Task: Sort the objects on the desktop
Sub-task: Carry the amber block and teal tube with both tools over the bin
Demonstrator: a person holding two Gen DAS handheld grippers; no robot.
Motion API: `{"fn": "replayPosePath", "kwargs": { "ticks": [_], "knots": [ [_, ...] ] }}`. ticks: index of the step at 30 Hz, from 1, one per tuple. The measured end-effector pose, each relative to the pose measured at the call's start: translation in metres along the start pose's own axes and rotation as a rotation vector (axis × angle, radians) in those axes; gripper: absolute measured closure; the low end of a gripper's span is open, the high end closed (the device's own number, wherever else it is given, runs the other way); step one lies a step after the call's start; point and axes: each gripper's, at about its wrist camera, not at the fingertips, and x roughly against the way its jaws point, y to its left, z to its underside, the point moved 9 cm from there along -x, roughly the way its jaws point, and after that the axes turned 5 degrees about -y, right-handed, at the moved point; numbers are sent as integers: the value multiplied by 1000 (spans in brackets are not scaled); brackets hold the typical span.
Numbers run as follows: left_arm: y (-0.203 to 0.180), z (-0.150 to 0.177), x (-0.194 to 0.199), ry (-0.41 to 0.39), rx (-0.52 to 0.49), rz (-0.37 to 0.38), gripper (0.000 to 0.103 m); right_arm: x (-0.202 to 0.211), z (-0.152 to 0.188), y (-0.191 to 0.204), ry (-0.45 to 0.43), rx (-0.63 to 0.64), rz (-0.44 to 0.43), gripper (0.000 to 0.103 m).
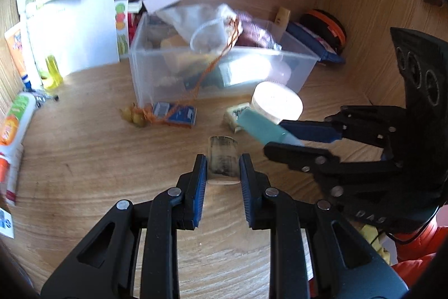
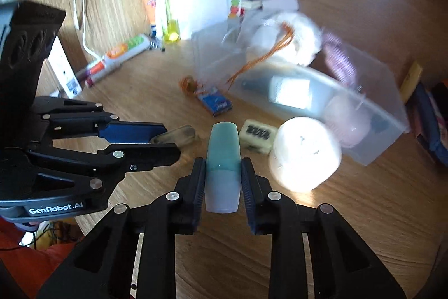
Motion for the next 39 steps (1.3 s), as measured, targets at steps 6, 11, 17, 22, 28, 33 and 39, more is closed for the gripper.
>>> {"fn": "replayPosePath", "kwargs": {
  "ticks": [6,11,17,22,28,33,39],
  "knots": [
    [-10,-27,10,-69,-28,-3,80,28,-21,-19,-80,-23,36,80],
    [-19,-52,11,-112,-57,-2,80,48,-37,-39,-138,-25,76,80],
    [-29,-80,5,-141,-78,10,80,61,-49,-71,-173,-64,107,80],
    [-35,-98,-6,-153,-105,12,80,63,-54,-94,-184,-95,116,80],
    [-42,-116,-28,-144,-121,26,80,53,-61,-114,-182,-115,113,80],
    [-46,-126,-47,-129,-131,31,80,42,-67,-131,-178,-134,110,80],
    [-40,-131,-66,-115,-113,28,80,26,-72,-148,-152,-165,118,80]
  ]
}}
